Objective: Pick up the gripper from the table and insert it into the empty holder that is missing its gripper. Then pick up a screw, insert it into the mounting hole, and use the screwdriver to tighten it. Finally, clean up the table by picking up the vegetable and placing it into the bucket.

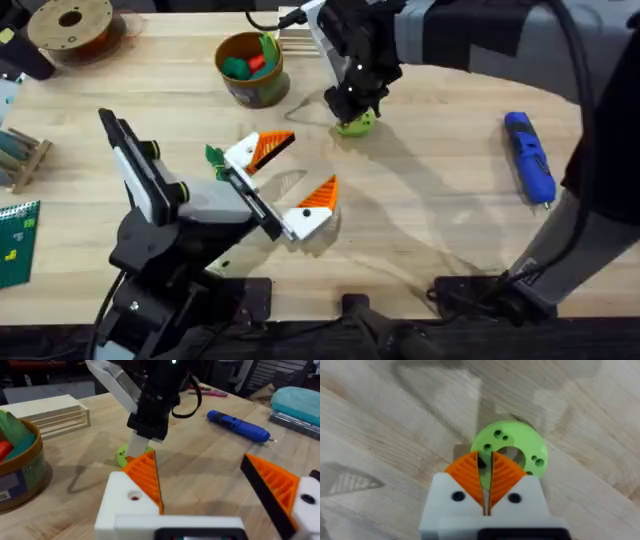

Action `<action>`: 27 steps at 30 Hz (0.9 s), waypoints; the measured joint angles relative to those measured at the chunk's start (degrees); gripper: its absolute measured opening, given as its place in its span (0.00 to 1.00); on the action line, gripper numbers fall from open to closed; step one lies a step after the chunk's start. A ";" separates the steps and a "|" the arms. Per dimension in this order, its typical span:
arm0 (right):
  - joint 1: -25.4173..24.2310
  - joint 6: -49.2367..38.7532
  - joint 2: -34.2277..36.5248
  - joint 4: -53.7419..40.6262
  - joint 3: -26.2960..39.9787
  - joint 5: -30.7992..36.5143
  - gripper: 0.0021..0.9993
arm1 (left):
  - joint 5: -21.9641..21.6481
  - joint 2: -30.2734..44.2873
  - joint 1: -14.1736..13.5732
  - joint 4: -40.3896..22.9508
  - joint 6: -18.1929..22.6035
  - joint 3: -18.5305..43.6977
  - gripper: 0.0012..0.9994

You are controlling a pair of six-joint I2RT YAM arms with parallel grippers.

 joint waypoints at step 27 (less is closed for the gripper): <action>0.15 -0.17 1.46 -5.35 5.07 -0.22 0.01 | 0.00 0.00 0.00 0.00 0.00 0.00 0.99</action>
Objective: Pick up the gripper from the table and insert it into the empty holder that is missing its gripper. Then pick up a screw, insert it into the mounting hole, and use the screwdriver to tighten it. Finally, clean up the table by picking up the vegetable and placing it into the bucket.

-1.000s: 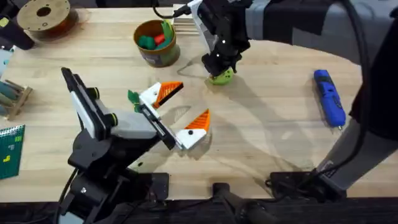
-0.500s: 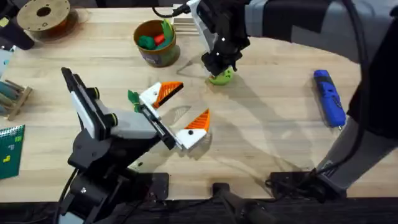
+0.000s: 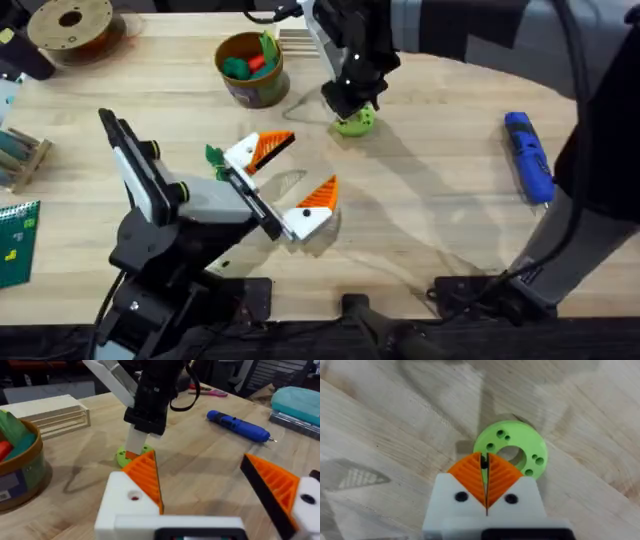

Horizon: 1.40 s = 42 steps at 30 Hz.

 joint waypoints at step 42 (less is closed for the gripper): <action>10.23 -6.23 -4.44 -26.42 32.28 -8.46 0.00 | 0.00 0.00 0.00 0.00 -0.02 0.00 0.99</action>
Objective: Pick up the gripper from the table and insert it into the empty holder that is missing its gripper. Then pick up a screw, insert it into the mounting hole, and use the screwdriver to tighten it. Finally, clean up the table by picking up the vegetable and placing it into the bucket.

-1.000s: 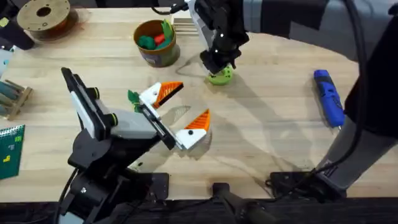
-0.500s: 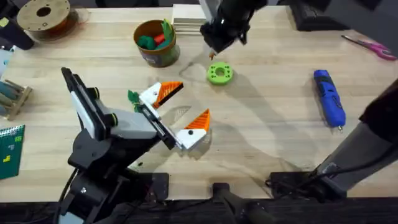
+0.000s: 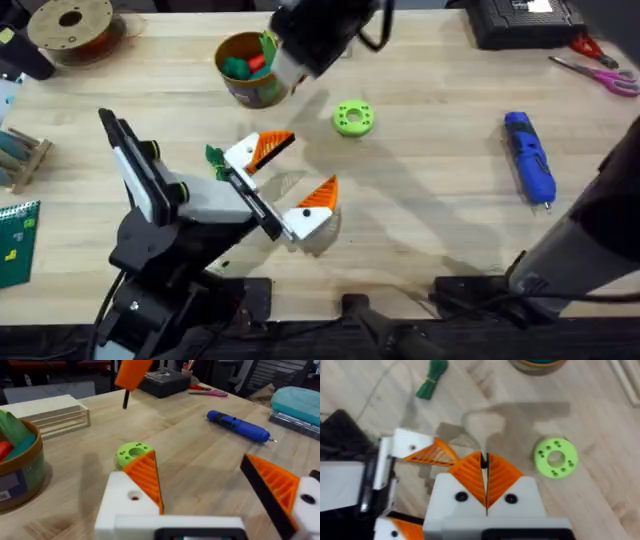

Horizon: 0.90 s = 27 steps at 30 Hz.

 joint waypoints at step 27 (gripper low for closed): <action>12.48 0.26 0.22 1.37 0.00 -0.61 0.00 | 0.00 0.00 0.00 0.00 0.00 0.00 0.99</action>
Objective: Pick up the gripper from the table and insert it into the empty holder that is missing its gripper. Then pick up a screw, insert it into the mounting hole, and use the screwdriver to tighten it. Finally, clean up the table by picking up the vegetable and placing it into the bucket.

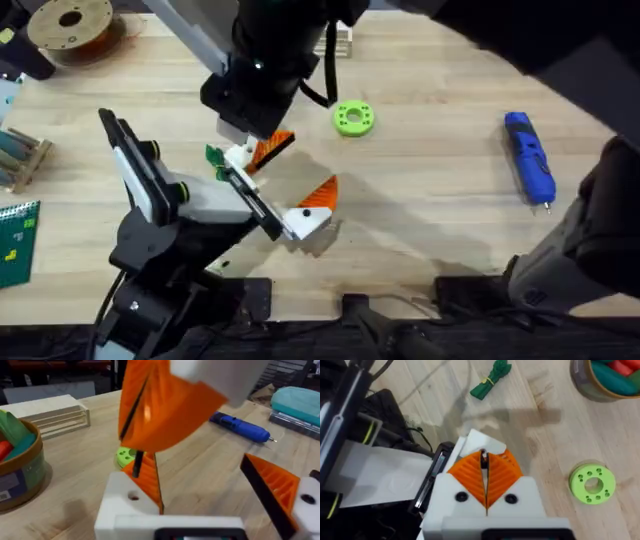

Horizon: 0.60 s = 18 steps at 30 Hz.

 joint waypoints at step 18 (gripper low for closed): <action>0.00 0.00 2.93 -0.85 0.00 0.00 0.00 | 0.02 0.00 0.00 0.00 0.02 0.00 0.99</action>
